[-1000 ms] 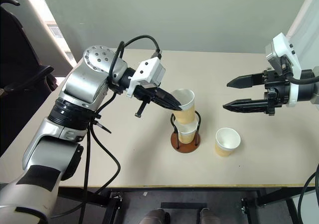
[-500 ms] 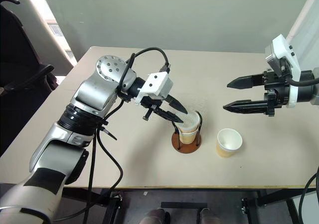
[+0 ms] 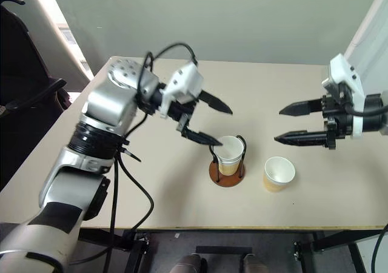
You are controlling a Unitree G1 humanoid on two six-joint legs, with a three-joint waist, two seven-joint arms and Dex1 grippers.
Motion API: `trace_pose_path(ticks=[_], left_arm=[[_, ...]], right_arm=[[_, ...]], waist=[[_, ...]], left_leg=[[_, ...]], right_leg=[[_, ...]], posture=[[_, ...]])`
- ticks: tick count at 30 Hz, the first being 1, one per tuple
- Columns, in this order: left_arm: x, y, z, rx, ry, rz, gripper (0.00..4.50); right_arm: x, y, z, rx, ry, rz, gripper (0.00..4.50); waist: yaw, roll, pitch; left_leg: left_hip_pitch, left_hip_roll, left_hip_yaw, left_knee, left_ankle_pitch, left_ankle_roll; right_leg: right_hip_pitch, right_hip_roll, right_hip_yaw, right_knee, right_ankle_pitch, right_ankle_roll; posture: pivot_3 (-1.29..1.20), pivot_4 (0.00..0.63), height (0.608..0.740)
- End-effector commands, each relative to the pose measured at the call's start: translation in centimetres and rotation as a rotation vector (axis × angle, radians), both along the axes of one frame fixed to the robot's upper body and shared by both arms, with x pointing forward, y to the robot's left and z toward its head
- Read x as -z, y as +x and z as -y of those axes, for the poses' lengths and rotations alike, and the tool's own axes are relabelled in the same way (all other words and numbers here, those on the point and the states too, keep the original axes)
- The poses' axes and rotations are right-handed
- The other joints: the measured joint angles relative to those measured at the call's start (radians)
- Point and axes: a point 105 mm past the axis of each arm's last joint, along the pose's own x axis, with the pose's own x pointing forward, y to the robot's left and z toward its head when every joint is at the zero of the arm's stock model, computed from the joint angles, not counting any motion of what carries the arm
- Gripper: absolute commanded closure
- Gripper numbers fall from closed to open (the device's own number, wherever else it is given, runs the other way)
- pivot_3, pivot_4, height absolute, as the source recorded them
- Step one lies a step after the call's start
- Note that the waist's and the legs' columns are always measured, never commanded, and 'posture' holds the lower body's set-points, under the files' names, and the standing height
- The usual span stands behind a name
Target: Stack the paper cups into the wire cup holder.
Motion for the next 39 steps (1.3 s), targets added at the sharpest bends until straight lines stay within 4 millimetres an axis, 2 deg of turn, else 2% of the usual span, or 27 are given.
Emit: trace_pose_path(ticks=[1, 4, 10, 14, 20, 26, 29, 33, 38, 39], left_arm=[[-1.9, -0.1, -2.3, -0.059, -0.064, 0.028, 0.03], [-0.6, 0.4, -4.9, -0.135, -0.014, 0.048, 0.03], [0.1, 0.6, -7.8, -0.217, -0.003, 0.064, 0.03], [-0.3, 0.9, -8.6, -0.273, -0.025, 0.075, 0.03], [0.1, 1.0, -9.4, -0.313, -0.007, 0.089, 0.03], [0.1, 1.1, -9.5, -0.321, -0.004, 0.091, 0.03], [0.4, 1.2, -9.6, -0.324, 0.012, 0.097, 0.0], [0.4, 1.2, -9.6, -0.323, 0.011, 0.099, 0.0], [0.3, 1.4, -9.8, -0.329, 0.021, 0.112, 0.0], [0.3, 1.4, -9.8, -0.329, 0.022, 0.113, 0.0]], right_arm=[[0.3, -1.5, 0.2, -0.001, -0.118, 0.054, 0.58], [2.9, -2.1, -0.1, -0.021, -0.248, 0.049, 0.58], [6.6, -1.5, 0.9, -0.003, -0.407, 0.033, 0.58], [7.9, -0.6, 1.5, 0.002, -0.462, 0.031, 0.58], [10.3, 0.5, 1.1, -0.06, -0.54, 0.023, 0.58], [10.7, 1.2, 0.1, -0.132, -0.616, 0.081, 0.58], [11.2, 1.2, -0.5, -0.159, -0.624, 0.095, 1.23], [11.8, 1.2, -0.4, -0.171, -0.639, 0.103, 2.63], [11.5, 0.6, -0.3, -0.196, -0.632, 0.088, 4.48], [11.3, 0.4, -0.3, -0.203, -0.627, 0.085, 4.48]], waist=[[0.0, 0.0, 0.0], [-0.002, 0.001, -0.001], [0.002, 0.001, 0.0], [0.003, 0.001, 0.0], [-0.001, 0.001, -0.001], [-0.007, 0.001, 0.0], [-0.006, 0.001, 0.0], [-0.006, 0.001, -0.001], [-0.006, 0.001, 0.0], [-0.007, 0.001, 0.0]], left_leg=[[0.0, 0.0, 0.0, 0.0, 0.0, 0.0], [0.001, 0.0, 0.0, 0.0, -0.001, -0.001], [0.001, 0.0, 0.0, 0.002, -0.002, 0.001], [0.001, -0.001, 0.0, 0.003, -0.003, 0.002], [0.003, -0.001, 0.0, 0.002, -0.003, 0.003], [0.003, 0.0, 0.001, 0.001, -0.003, 0.003], [0.003, 0.0, 0.0, 0.001, -0.003, 0.003], [0.003, -0.001, 0.0, 0.001, -0.003, 0.003], [0.003, -0.001, 0.0, 0.001, -0.003, 0.003], [0.003, -0.001, 0.0, 0.001, -0.003, 0.003]], right_leg=[[0.0, 0.0, 0.0, 0.0, 0.0, 0.0], [0.0, 0.0, 0.0, 0.0, -0.002, 0.001], [0.001, 0.0, 0.001, 0.001, -0.001, 0.001], [0.001, -0.001, 0.001, 0.0, 0.001, 0.001], [0.002, -0.001, 0.0, 0.001, 0.002, 0.0], [0.002, -0.001, 0.0, 0.001, 0.003, 0.0], [0.002, -0.001, 0.0, 0.0, 0.002, 0.0], [0.002, -0.001, 0.0, 0.0, 0.002, 0.0], [0.002, -0.001, 0.0, 0.0, 0.002, 0.0], [0.002, -0.001, 0.0, 0.0, 0.002, 0.0]], posture=[[0.0, 0.15, 0.74], [0.0, 0.15, 0.74], [0.0, 0.15, 0.74], [0.0, 0.15, 0.74], [0.0, 0.15, 0.74], [0.0, 0.15, 0.74], [0.0, 0.15, 0.74], [0.0, 0.15, 0.74], [0.0, 0.15, 0.74], [0.0, 0.15, 0.74]])
